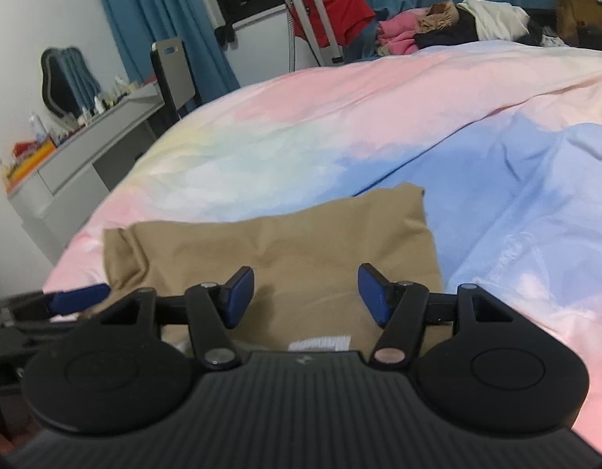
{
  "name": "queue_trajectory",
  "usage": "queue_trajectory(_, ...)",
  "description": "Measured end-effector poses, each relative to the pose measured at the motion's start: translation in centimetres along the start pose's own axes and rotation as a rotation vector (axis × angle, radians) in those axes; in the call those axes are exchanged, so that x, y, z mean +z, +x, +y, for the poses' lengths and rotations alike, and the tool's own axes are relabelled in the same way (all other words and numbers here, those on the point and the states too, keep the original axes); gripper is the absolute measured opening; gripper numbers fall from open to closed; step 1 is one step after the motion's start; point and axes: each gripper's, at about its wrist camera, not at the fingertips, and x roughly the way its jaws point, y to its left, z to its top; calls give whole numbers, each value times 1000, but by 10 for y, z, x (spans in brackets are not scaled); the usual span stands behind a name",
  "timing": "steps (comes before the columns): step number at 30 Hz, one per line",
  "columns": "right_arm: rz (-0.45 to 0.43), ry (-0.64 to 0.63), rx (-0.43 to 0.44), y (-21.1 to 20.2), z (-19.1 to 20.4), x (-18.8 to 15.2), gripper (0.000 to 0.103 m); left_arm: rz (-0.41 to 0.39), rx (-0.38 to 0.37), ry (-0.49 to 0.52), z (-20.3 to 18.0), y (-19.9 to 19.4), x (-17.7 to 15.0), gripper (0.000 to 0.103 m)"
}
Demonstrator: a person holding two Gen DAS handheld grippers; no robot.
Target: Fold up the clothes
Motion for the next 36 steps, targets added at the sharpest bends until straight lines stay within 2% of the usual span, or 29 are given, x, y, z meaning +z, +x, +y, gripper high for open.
queue_trajectory(5,-26,-7,-23,-33,5,-7,62,-36,-27,18,-14,-42,-12,80)
queue_trajectory(10,-36,14,-49,-55,3,-16,62,-3,-5,31,-21,-53,-26,80)
queue_trajectory(13,16,-25,-55,-43,3,-26,62,31,-5,32,-18,-44,-31,81)
queue_trajectory(15,53,-54,-59,-34,2,-33,62,26,-10,13,-17,-40,-36,81)
queue_trajectory(25,51,-50,-35,-31,-2,-44,65,24,5,38,-19,-42,-37,81)
queue_trajectory(29,55,-24,-27,-31,-6,-42,65,-34,11,17,-13,-62,-24,81)
queue_trajectory(31,58,-7,-20,-31,-8,-41,65,-68,-23,-18,-7,-77,-18,83)
queue_trajectory(33,61,8,-16,-31,-9,-40,65,-81,-90,-72,-1,-91,-15,88)
queue_trajectory(34,63,16,-14,-30,-10,-40,65,-73,-137,-91,1,-95,-15,90)
queue_trajectory(36,66,31,-10,-30,-11,-39,65,-19,-187,-138,6,-96,-19,91)
